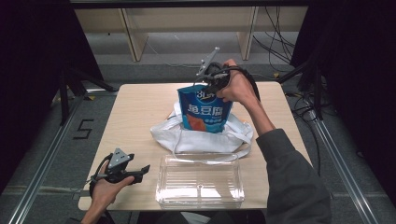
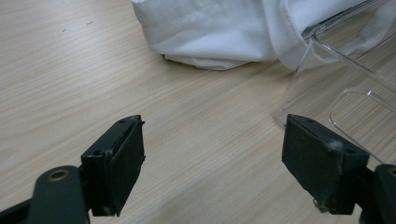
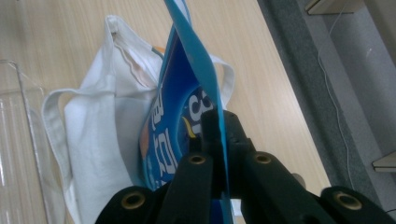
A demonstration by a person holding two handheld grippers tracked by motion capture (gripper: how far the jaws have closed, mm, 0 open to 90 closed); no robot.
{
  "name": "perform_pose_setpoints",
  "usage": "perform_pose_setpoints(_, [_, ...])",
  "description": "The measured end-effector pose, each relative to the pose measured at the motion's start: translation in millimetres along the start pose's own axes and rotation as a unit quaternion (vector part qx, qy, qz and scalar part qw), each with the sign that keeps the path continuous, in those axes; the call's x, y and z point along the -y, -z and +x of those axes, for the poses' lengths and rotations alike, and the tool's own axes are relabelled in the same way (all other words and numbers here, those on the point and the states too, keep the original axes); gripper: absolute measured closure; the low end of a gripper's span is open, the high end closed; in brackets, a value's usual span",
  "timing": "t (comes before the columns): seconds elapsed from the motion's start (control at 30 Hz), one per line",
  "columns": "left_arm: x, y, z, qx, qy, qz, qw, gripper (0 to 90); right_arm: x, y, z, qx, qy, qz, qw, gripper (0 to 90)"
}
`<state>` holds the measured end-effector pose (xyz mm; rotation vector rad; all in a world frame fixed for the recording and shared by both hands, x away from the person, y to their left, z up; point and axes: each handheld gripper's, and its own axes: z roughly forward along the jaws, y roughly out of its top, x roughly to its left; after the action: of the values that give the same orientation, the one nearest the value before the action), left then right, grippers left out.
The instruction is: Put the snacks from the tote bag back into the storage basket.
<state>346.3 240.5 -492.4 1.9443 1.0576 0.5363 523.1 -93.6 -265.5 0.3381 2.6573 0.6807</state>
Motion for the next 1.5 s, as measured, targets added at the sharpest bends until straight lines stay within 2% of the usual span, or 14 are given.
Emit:
perform_pose_setpoints(0.2, [0.1,0.2,1.0,-0.005,-0.005,0.003,1.0000,20.9,-11.9,35.7,1.6,0.022,0.009,-0.024,0.9994,90.0])
perform_pose_setpoints(0.23, [0.2,-0.2,0.9,-0.003,0.006,0.004,1.0000,20.9,-11.9,35.7,1.6,0.022,0.009,-0.024,0.9994,90.0])
perform_pose_setpoints(0.27, [-0.3,0.3,2.0,-0.008,-0.003,0.005,0.9999,21.0,-15.0,45.4,1.9,0.027,0.013,-0.030,0.9991,90.0])
perform_pose_setpoints(0.37, [0.0,0.2,2.0,-0.007,-0.004,0.003,1.0000,20.9,-17.9,54.6,2.5,0.031,0.021,-0.035,0.9987,90.0])
perform_pose_setpoints(0.53, [0.8,-0.6,1.5,-0.010,0.005,0.002,0.9999,20.9,-19.4,81.8,8.2,0.044,0.035,-0.045,0.9974,90.0])
perform_pose_setpoints(0.6, [0.2,-0.4,1.9,-0.010,0.004,0.001,0.9999,21.0,-17.8,87.5,12.2,0.036,0.032,-0.050,0.9976,90.0])
perform_pose_setpoints(0.67, [0.0,0.3,2.8,-0.009,-0.002,0.008,0.9999,20.9,-15.0,91.4,14.6,0.035,0.028,-0.048,0.9978,90.0])
perform_pose_setpoints(0.7, [0.9,-0.6,1.9,-0.010,0.006,0.001,0.9999,20.9,-15.0,91.4,14.6,0.035,0.028,-0.048,0.9978,90.0])
perform_pose_setpoints(0.83, [0.3,-1.1,3.1,-0.009,0.005,0.005,0.9999,20.9,-10.4,99.4,22.7,0.029,0.021,-0.046,0.9983,90.0])
perform_pose_setpoints(0.97, [0.5,-1.4,2.8,-0.008,0.008,0.001,0.9999,20.9,-8.2,107.4,33.8,0.013,0.030,-0.045,0.9984,90.0])
perform_pose_setpoints(1.0, [0.3,-0.5,3.9,-0.008,0.001,0.011,0.9999,20.9,-7.5,110.0,37.3,0.012,0.043,-0.049,0.9978,90.0])
perform_pose_setpoints(1.1, [0.8,-0.9,3.4,-0.010,0.006,0.002,0.9999,20.9,-5.8,112.4,43.0,0.004,0.034,-0.051,0.9981,90.0])
perform_pose_setpoints(1.3, [0.6,-0.1,4.2,-0.010,0.005,-0.002,0.9999,20.8,-4.6,114.9,58.8,-0.008,0.056,-0.050,0.9972,90.0])
perform_pose_setpoints(1.5, [0.9,-0.9,4.8,-0.010,0.013,-0.003,0.9999,20.8,-5.9,115.4,73.1,-0.025,0.051,-0.050,0.9971,90.0])
